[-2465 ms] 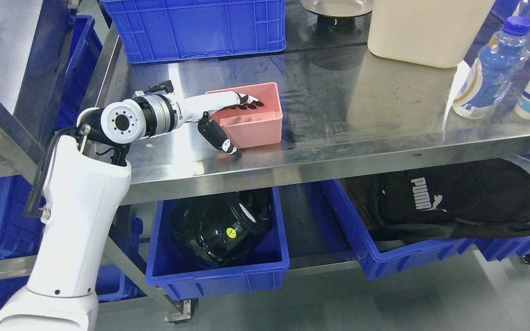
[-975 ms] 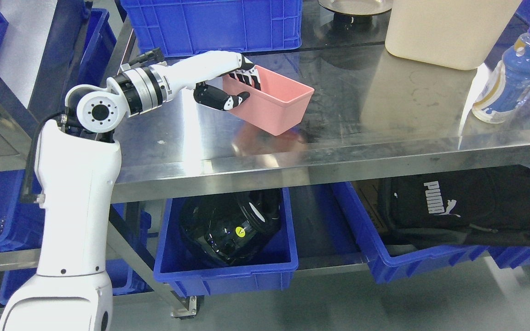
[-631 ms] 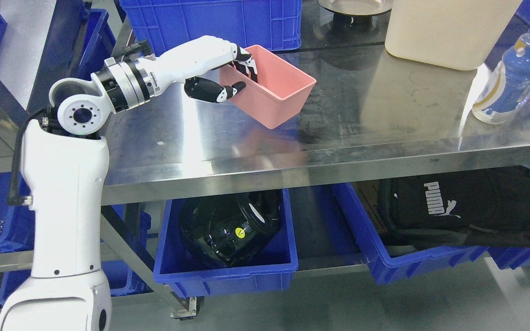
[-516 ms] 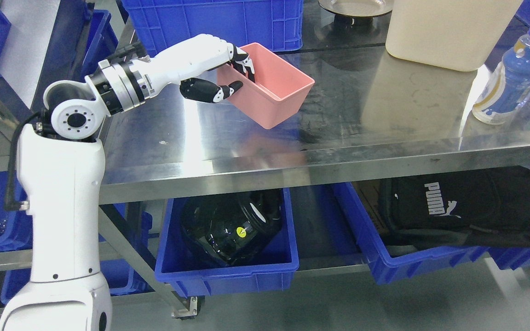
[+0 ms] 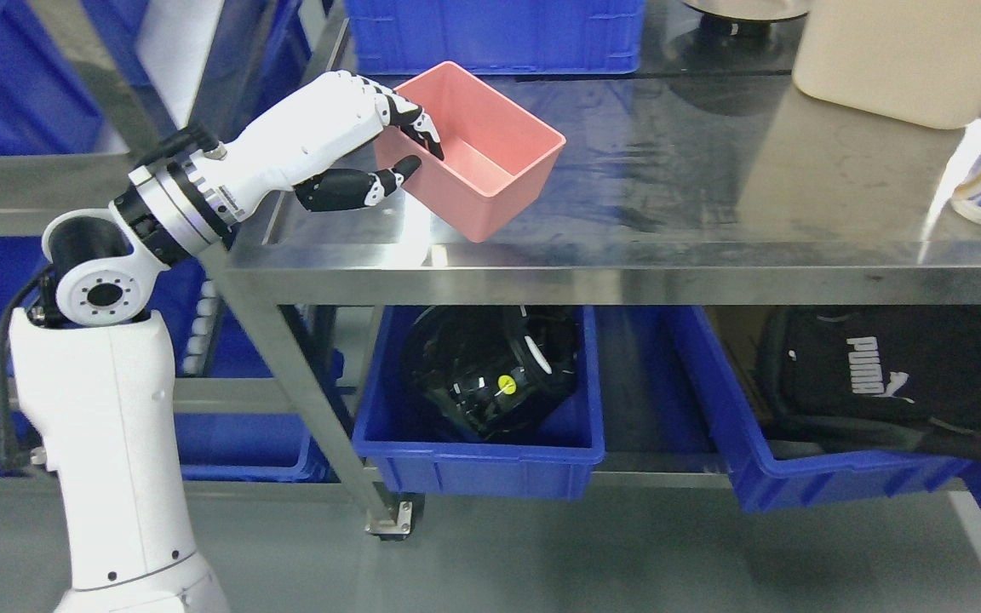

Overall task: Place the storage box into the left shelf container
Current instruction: 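Hold the pink box up in the left hand while turning toward the rack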

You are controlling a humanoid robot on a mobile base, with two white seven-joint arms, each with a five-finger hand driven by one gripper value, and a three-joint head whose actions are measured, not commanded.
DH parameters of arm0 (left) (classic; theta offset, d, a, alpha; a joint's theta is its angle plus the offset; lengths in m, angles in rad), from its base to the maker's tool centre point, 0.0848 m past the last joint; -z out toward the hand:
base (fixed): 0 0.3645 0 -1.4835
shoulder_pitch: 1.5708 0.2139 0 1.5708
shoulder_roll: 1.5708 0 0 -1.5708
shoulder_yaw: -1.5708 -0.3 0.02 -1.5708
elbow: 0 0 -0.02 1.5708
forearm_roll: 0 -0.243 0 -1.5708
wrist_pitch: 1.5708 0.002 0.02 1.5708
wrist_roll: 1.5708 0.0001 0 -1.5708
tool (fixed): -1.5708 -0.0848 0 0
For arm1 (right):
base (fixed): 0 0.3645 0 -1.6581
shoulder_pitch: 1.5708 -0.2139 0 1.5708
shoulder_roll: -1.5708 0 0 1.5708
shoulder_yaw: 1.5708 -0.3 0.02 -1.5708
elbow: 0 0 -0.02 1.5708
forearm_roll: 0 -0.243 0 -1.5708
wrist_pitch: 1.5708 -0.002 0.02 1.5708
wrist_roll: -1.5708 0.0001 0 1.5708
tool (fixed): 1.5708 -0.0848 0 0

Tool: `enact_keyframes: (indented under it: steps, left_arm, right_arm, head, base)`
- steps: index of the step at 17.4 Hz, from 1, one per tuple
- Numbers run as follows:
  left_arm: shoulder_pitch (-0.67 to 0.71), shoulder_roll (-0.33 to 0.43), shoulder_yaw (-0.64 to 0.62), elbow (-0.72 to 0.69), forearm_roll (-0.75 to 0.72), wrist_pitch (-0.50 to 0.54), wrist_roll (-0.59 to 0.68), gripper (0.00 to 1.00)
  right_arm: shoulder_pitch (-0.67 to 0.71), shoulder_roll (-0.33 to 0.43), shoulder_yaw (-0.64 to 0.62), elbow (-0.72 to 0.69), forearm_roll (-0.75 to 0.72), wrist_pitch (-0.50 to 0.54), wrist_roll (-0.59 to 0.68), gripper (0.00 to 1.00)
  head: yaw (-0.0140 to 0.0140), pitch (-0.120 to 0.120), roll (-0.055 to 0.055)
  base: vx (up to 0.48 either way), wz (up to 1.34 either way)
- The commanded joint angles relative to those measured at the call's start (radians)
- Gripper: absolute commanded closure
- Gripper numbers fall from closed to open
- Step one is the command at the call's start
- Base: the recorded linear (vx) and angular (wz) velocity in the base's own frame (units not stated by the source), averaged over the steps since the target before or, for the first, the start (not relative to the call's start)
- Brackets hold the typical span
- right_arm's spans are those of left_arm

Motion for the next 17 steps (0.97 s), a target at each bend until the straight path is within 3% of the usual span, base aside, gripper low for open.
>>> enact_keyframes:
  steps: [1, 11, 17]
  left_arm:
    - [0.048, -0.017, 0.133, -0.176, 0.001, -0.001, 0.02, 1.0]
    - [0.051, -0.017, 0.143, -0.181, 0.004, -0.001, 0.024, 1.0]
    - [0.051, -0.017, 0.152, -0.181, 0.009, -0.001, 0.031, 1.0]
  right_arm:
    - [0.0, -0.017, 0.0, 0.0, 0.008, 0.001, 0.342, 0.0]
    - [0.0, -0.017, 0.0, 0.0, 0.008, 0.001, 0.342, 0.0]
    - [0.0, -0.017, 0.0, 0.0, 0.008, 0.001, 0.342, 0.0]
  head:
    - [0.0, 0.0, 0.0]
    - [0.0, 0.001, 0.0]
    - [0.0, 0.001, 0.0]
  base:
    - [-0.182, 0.64]
    - [-0.169, 0.94]
    - [-0.032, 1.17]
